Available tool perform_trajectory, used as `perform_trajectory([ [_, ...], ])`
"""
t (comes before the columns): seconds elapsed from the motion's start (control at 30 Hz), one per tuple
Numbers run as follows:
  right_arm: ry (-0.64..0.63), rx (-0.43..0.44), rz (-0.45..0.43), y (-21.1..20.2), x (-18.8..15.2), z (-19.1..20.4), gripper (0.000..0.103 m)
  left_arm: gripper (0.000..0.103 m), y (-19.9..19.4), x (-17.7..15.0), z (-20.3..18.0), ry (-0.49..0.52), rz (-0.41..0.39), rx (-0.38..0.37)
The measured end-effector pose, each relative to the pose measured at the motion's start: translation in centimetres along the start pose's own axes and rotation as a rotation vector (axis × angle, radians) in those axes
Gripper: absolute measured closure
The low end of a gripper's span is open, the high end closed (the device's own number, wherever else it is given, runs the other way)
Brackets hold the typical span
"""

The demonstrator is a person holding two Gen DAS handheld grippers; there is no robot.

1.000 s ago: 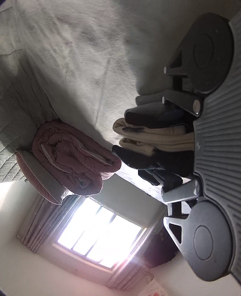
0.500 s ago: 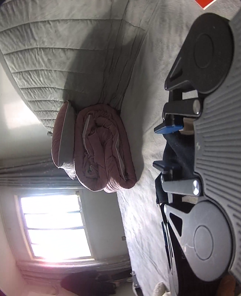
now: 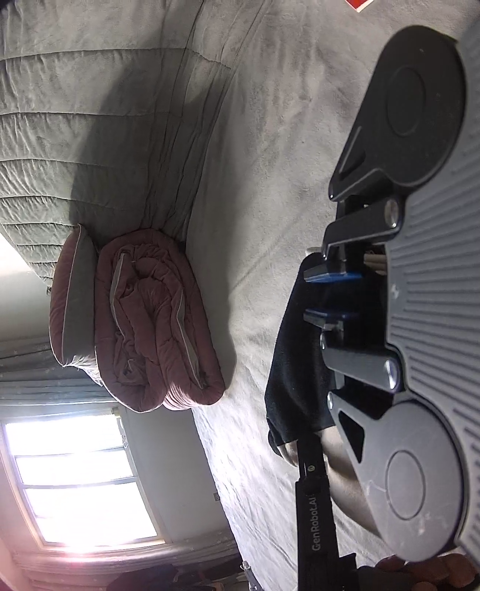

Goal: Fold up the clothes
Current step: 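Lower the folded bundle onto the bed and open both grippers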

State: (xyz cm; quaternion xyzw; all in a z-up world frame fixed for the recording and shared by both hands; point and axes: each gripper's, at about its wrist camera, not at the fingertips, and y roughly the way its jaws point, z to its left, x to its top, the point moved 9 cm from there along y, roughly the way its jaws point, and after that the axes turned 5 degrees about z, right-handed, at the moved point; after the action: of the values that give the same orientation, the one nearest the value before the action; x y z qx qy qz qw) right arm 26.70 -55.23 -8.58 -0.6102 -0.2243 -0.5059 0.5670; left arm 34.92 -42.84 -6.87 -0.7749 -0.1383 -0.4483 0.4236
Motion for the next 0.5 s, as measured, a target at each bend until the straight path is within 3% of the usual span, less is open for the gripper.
perform_trajectory([
  [0.03,0.000,0.020,0.003,-0.9,0.3,0.2,0.077,0.072,-1.1,0.0,-0.4,0.017,0.000,0.018],
  [0.13,0.000,0.071,-0.021,-3.9,1.8,0.4,0.067,0.054,-4.7,-0.3,-1.4,0.016,-0.007,0.017],
  [0.2,0.001,0.084,-0.009,-5.5,2.7,0.5,0.062,0.049,-6.5,-0.7,-1.7,0.016,0.016,0.014],
  [0.27,-0.028,0.085,0.023,-6.9,3.0,1.0,0.056,0.038,-8.1,-1.1,-1.9,0.032,0.057,0.034],
  [0.3,-0.042,0.084,0.039,-7.6,3.1,1.2,0.052,0.027,-8.7,-1.2,-1.9,0.034,0.073,0.050],
  [0.33,-0.055,0.071,0.062,-8.0,2.9,1.4,0.041,0.017,-9.4,-1.4,-1.9,0.031,0.087,0.069],
  [0.37,-0.068,0.058,0.084,-8.5,2.6,1.6,0.032,0.014,-10.1,-1.7,-1.8,0.030,0.101,0.088],
  [0.5,-0.086,0.018,0.168,-9.6,0.3,2.5,0.020,0.001,-11.8,-3.7,-1.6,0.057,0.158,0.171],
])
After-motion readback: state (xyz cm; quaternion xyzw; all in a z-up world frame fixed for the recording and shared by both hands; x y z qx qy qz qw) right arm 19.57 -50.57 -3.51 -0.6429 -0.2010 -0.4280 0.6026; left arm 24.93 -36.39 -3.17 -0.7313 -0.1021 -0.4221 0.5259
